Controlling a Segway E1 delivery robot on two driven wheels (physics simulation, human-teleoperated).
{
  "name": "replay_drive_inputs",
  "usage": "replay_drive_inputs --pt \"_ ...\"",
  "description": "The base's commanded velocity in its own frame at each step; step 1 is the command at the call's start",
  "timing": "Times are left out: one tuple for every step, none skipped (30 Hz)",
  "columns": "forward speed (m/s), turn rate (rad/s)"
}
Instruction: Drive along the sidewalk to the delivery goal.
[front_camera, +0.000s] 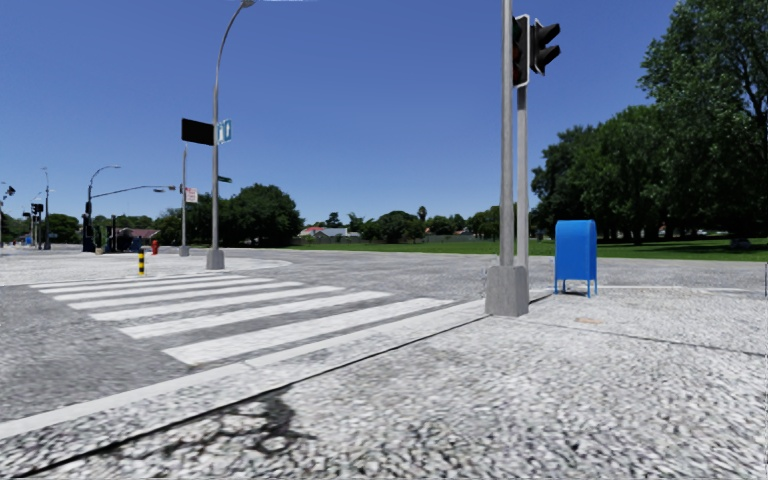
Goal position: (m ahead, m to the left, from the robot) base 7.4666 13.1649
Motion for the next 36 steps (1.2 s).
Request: replay_drive_inputs --pt "2.0 0.4" --pt "2.0 0.4" --pt "2.0 0.4" --pt "2.0 0.4" --pt "2.0 0.4" --pt "2.0 0.4" --pt "2.0 0.4" --pt "2.0 0.4" --pt "2.0 0.4" --pt "2.0 0.4" --pt "2.0 0.4" --pt "2.0 0.4" --pt "2.0 0.41" --pt "2.0 0.42" --pt "2.0 0.43" --pt "2.0 0.43" --pt "2.0 0.44" --pt "2.0 0.45" --pt "2.0 0.46" --pt "2.0 0.46" --pt "2.0 0.47" --pt "2.0 0.47" --pt "2.0 0.49" --pt "2.0 0.49" --pt "2.0 0.51" --pt "2.0 0.52" --pt "2.0 0.52" --pt "2.0 0.52" --pt "2.0 0.52" --pt "1.93 0.52" --pt "1.85 0.52" --pt "1.85 0.52" --pt "1.73 0.52" --pt "1.65 0.52" --pt "1.59 0.52" --pt "1.59 0.52"
